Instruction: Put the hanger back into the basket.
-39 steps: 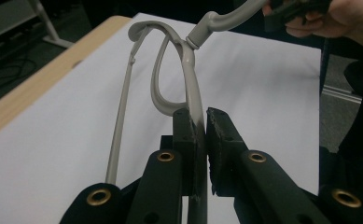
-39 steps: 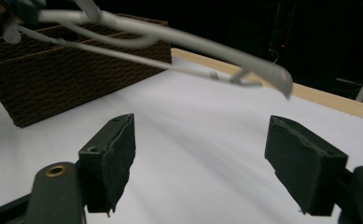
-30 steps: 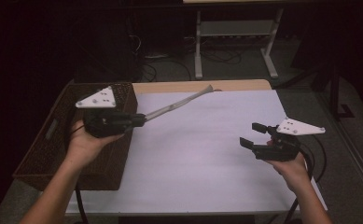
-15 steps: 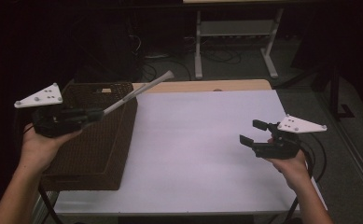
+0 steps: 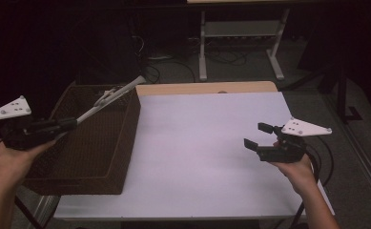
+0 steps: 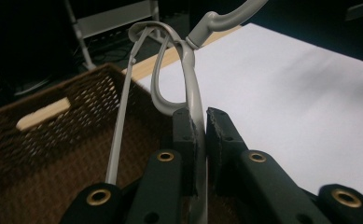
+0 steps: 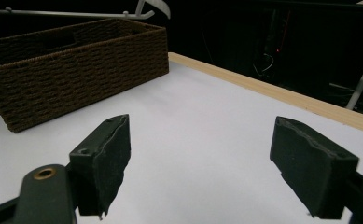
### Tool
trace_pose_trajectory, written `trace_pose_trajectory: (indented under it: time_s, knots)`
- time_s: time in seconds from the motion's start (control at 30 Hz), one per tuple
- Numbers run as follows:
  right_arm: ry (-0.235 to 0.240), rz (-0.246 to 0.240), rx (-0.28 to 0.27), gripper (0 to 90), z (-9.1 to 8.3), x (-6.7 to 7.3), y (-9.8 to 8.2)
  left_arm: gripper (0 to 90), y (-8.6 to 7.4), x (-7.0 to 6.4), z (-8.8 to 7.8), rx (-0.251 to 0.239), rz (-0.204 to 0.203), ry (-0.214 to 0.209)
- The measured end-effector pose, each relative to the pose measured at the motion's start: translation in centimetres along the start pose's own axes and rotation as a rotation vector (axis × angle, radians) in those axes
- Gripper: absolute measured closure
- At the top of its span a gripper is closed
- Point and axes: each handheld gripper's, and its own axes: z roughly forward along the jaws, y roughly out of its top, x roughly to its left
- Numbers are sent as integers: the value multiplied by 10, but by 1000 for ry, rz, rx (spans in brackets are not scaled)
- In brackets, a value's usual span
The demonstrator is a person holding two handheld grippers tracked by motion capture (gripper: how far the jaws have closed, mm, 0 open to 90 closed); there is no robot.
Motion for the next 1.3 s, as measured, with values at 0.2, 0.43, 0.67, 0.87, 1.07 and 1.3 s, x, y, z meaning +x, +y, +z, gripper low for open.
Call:
trace_pose_trajectory:
  time_s: [0.2,0.43,0.67,0.87,1.07,1.3]
  knots:
    - [-4,-6,4,194,2,-1,-1,832,-15,12,-8,0,-40,29]
    - [-4,0,13,193,3,-1,-2,832,-27,19,-15,25,-59,52]
    - [-5,-3,15,193,4,0,-2,832,-42,27,-10,60,-89,46]
    - [-5,-6,14,192,5,0,-2,829,-50,31,8,100,-92,33]
    - [-8,-3,11,192,2,0,0,674,-53,35,21,81,-99,33]
    - [-5,-2,-2,183,0,4,5,460,-40,19,28,-12,-107,-22]
